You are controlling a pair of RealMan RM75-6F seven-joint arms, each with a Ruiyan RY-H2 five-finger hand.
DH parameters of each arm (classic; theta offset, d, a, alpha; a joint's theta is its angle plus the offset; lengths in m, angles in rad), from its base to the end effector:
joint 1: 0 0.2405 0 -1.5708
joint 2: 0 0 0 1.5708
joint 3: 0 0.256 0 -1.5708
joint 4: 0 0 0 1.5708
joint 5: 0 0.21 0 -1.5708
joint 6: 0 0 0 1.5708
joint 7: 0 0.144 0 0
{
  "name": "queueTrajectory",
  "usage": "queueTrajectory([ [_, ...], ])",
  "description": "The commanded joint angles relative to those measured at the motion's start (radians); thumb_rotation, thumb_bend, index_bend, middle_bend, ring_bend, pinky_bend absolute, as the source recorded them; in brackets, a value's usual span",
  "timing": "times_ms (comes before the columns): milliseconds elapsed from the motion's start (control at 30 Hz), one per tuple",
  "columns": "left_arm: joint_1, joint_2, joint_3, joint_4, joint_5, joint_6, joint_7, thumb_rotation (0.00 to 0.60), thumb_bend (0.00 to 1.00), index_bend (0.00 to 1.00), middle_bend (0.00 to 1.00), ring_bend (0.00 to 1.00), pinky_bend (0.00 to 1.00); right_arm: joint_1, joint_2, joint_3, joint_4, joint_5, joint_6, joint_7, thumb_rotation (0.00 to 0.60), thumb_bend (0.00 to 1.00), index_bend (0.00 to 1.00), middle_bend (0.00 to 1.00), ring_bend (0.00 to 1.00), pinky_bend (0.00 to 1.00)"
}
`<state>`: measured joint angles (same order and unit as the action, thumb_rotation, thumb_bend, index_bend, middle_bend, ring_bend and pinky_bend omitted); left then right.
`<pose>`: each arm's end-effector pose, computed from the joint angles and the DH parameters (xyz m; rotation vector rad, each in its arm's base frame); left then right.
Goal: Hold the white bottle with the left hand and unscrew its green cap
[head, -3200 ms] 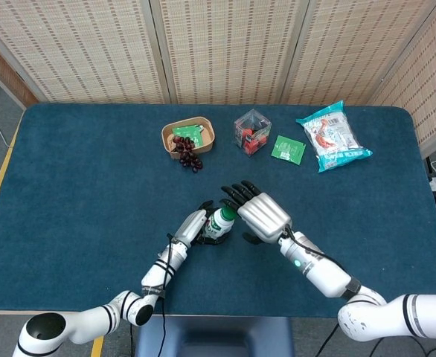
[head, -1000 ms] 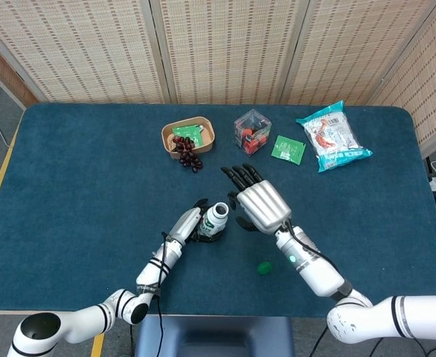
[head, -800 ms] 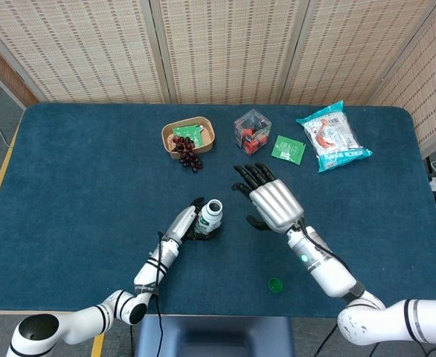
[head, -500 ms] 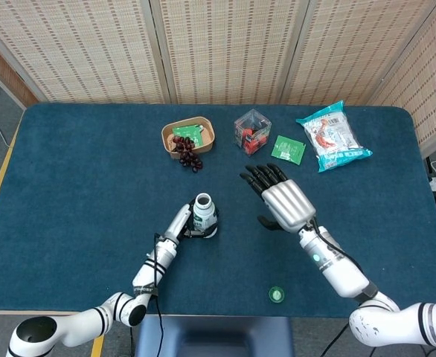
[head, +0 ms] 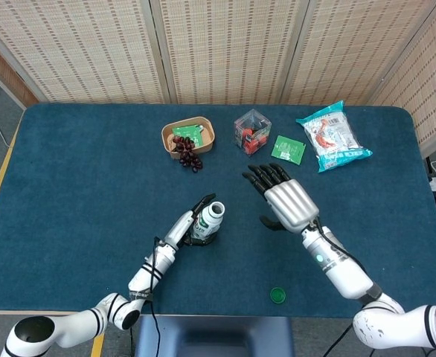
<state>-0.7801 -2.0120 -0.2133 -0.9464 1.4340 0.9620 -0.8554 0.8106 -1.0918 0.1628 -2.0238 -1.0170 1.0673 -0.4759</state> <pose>-0.1084 0.3360 -0.1263 -1.5021 -1.9161 -1.6011 -0.0909 -0.3152 0.0995 1.9067 -0.8009 0.9717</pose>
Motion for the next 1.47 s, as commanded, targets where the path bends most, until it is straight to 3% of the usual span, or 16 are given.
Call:
queueTrajectory([
  [33, 0.002, 0.01, 0.013, -0.001, 0.026, 0.028, -0.031, 0.6, 0.33, 0.0, 0.0, 0.0, 0.0, -0.002, 0.006, 0.0, -0.007, 0.005, 0.0, -0.006, 0.6, 0.22, 0.0, 0.0, 0.0, 0.0],
  [333, 0.018, 0.075, 0.032, -0.063, 0.054, 0.083, -0.028, 0.6, 0.31, 0.0, 0.0, 0.0, 0.0, -0.019, 0.033, 0.004, -0.026, 0.004, 0.007, 0.003, 0.6, 0.22, 0.0, 0.0, 0.0, 0.0],
  [767, 0.098, 0.246, 0.075, -0.135, 0.101, 0.213, 0.034, 0.6, 0.31, 0.0, 0.0, 0.0, 0.0, -0.125, 0.136, -0.047, -0.052, -0.091, 0.066, 0.061, 0.6, 0.22, 0.0, 0.0, 0.0, 0.0],
  [800, 0.113, 0.275, 0.092, -0.134, 0.107, 0.22, 0.061, 0.6, 0.31, 0.0, 0.0, 0.0, 0.0, -0.152, 0.148, -0.068, -0.05, -0.113, 0.081, 0.072, 0.6, 0.22, 0.0, 0.0, 0.0, 0.0],
  [833, 0.158, 0.345, 0.155, -0.125, 0.145, 0.251, 0.14, 0.6, 0.32, 0.0, 0.0, 0.0, 0.0, -0.229, 0.162, -0.125, -0.041, -0.169, 0.135, 0.105, 0.6, 0.22, 0.0, 0.0, 0.0, 0.0],
  [933, 0.235, 0.452, 0.252, -0.153, 0.2, 0.31, 0.28, 0.6, 0.33, 0.0, 0.0, 0.0, 0.0, -0.355, 0.146, -0.203, 0.028, -0.311, 0.244, 0.203, 0.6, 0.22, 0.0, 0.0, 0.0, 0.0],
  [1033, 0.311, 0.522, 0.308, -0.152, 0.224, 0.377, 0.47, 0.6, 0.34, 0.0, 0.0, 0.0, 0.0, -0.464, 0.097, -0.254, 0.134, -0.385, 0.348, 0.263, 0.6, 0.22, 0.0, 0.0, 0.0, 0.0],
  [1133, 0.397, 0.569, 0.324, -0.172, 0.201, 0.448, 0.664, 0.6, 0.35, 0.0, 0.0, 0.0, 0.0, -0.558, 0.033, -0.288, 0.245, -0.413, 0.427, 0.296, 0.6, 0.22, 0.0, 0.0, 0.0, 0.0],
  [1200, 0.441, 0.586, 0.325, -0.187, 0.19, 0.494, 0.726, 0.6, 0.35, 0.0, 0.0, 0.0, 0.0, -0.598, -0.001, -0.294, 0.299, -0.421, 0.457, 0.325, 0.6, 0.22, 0.0, 0.0, 0.0, 0.0],
  [1333, 0.502, 0.605, 0.312, -0.187, 0.187, 0.588, 0.77, 0.6, 0.35, 0.0, 0.0, 0.0, 0.0, -0.651, -0.048, -0.286, 0.38, -0.437, 0.502, 0.355, 0.6, 0.22, 0.0, 0.0, 0.0, 0.0],
  [1467, 0.519, 0.614, 0.302, -0.177, 0.196, 0.615, 0.777, 0.6, 0.35, 0.0, 0.0, 0.0, 0.0, -0.667, -0.055, -0.263, 0.399, -0.456, 0.523, 0.346, 0.6, 0.22, 0.0, 0.0, 0.0, 0.0],
])
